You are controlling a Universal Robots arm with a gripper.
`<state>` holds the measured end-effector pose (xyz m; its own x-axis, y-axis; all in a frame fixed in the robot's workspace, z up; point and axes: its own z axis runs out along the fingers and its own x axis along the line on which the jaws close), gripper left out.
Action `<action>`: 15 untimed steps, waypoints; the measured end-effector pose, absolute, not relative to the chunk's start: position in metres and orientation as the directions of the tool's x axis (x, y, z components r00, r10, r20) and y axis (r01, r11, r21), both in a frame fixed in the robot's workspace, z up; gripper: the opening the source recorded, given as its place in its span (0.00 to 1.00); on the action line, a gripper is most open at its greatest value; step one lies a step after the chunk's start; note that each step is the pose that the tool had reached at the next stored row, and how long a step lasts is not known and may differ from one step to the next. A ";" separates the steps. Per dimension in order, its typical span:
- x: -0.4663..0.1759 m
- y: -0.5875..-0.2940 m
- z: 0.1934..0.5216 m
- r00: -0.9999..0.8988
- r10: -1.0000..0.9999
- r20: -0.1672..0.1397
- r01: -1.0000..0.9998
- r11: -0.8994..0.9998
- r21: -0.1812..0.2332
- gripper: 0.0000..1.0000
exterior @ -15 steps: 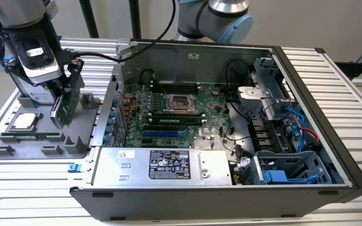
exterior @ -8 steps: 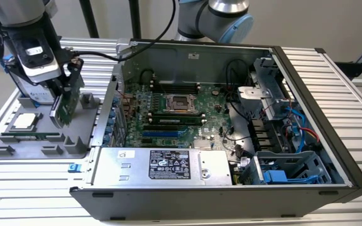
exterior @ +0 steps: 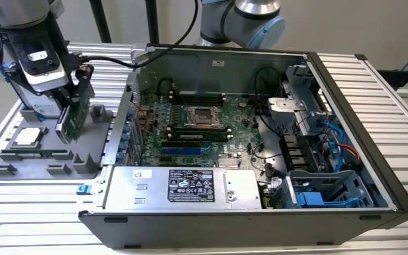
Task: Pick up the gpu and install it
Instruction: 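Pick up the gpu and move the gpu toward the slot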
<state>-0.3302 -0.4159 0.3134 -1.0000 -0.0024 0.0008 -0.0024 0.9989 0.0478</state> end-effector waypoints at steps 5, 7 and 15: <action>-0.330 -0.416 0.315 -1.000 -0.002 0.001 -0.002 0.999 0.048 0.00; -0.330 -0.416 0.316 -1.000 -0.002 0.001 -0.002 0.999 0.048 0.00; -0.330 -0.416 0.318 -1.000 -0.002 0.001 -0.002 0.999 0.048 0.00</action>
<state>-0.3302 -0.4159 0.3185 -1.0000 -0.0024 0.0007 -0.0024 0.9989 0.0478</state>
